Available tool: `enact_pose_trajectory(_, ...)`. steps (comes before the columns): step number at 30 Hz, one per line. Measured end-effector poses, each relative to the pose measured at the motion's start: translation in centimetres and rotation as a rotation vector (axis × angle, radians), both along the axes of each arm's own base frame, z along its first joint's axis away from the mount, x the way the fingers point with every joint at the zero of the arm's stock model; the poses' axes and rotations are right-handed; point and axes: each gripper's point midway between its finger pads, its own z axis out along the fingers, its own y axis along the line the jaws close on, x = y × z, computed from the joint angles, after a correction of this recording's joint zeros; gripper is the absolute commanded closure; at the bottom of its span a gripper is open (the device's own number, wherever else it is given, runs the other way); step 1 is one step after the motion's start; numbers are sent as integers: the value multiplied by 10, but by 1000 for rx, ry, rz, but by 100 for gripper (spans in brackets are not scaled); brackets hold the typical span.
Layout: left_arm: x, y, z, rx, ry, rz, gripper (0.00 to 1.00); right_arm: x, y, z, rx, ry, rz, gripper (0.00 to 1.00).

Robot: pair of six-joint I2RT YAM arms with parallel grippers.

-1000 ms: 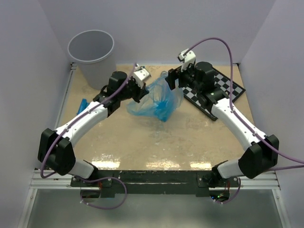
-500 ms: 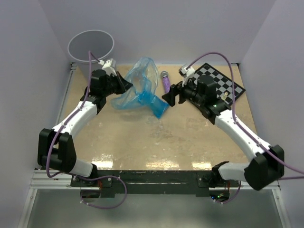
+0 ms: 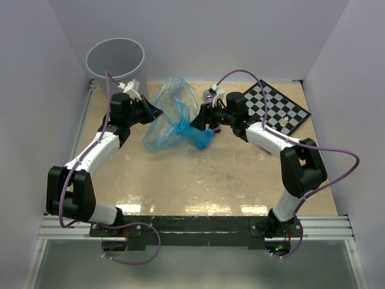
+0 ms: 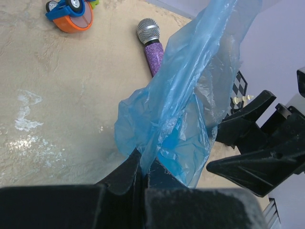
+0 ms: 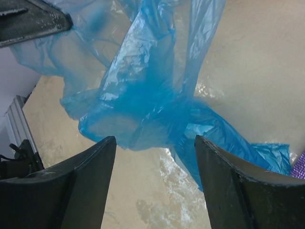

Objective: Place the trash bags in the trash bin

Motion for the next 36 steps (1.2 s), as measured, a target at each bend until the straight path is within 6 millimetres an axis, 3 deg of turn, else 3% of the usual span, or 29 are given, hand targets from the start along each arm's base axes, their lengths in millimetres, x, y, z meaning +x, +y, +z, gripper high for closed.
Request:
enact_pose_trajectory(3, -1, 4, -1, -4, 4, 10, 100, 9, 8, 2, 26, 0, 0, 33)
enact_pose_trajectory(10, -3, 5, -5, -4, 14, 7, 100, 21, 20, -6, 44, 19, -6, 49)
enact_pose_trajectory(15, -2, 7, -5, -4, 14, 13, 100, 28, 21, -28, 10, 56, -35, 51)
enact_pose_trajectory(19, 0, 13, -5, -4, 13, 26, 100, 28, 19, -32, -4, 67, -47, 66)
enact_pose_trajectory(22, 1, 16, -5, -4, 13, 36, 100, 28, 18, -32, -7, 61, -46, 69)
enact_pose_trajectory(24, 2, 18, -5, -4, 13, 40, 100, 28, 18, -32, -8, 60, -46, 79)
enact_pose_trajectory(25, 2, 18, -5, -4, 13, 40, 100, 27, 18, -32, -10, 58, -45, 95)
enact_pose_trajectory(26, 2, 18, -5, -4, 13, 39, 100, 27, 17, -33, -12, 55, -42, 100)
enact_pose_trajectory(33, -6, 13, -8, 70, -37, -69, 100, 31, 7, -32, -120, -22, -13, 100)
enact_pose_trajectory(36, -7, 12, -13, 165, -44, -148, 100, 51, -1, -5, -217, -142, 1, 100)
